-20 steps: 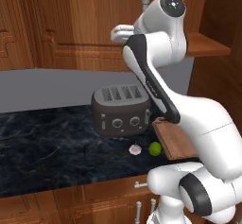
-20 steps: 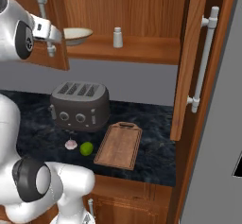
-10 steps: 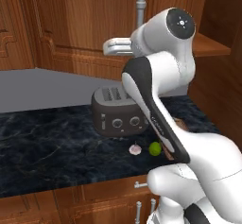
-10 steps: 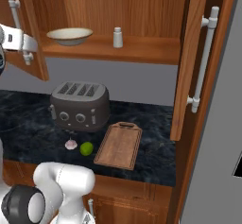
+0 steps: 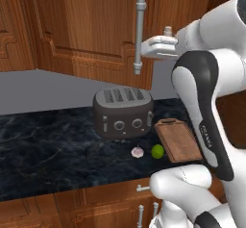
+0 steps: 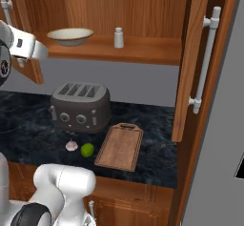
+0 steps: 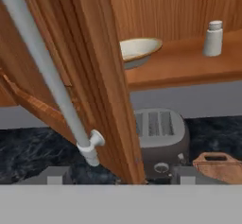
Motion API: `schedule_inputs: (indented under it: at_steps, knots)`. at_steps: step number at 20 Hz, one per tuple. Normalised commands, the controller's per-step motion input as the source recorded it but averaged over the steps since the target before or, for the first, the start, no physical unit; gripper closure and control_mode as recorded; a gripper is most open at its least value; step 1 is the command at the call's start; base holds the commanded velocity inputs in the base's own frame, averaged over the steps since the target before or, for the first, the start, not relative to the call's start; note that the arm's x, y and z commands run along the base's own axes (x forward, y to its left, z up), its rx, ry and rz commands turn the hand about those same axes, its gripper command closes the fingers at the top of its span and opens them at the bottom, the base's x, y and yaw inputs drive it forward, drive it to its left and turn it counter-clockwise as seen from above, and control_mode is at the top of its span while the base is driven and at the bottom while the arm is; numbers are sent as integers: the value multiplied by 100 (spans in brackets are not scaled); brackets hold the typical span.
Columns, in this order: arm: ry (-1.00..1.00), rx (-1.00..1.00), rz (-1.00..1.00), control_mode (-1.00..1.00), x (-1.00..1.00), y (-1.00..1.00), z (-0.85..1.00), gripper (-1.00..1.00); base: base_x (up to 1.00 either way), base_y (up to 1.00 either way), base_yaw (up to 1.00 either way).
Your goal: Open the cabinet. Place the bowl and condiment on the counter. Then place the lime and garlic on the cutting board.
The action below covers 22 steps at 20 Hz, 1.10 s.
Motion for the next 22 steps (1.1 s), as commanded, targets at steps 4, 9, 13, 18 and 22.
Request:
schedule_inputs:
  at_steps: [4, 9, 13, 18, 22]
  knots:
    - [15, 36, 0, -100, 24, -100, 2, -100, 0, 0, 0]
    - [26, 46, 6, -100, 100, -56, 0, -100, 0, 0, 0]
    - [20, 35, 20, -100, 100, 30, -50, -100, 0, 0, 0]
    - [14, 29, 37, -100, 100, 92, -42, -100, 0, 0, 0]
    - [19, 15, 41, -100, 41, 99, -2, -100, 0, 0, 0]
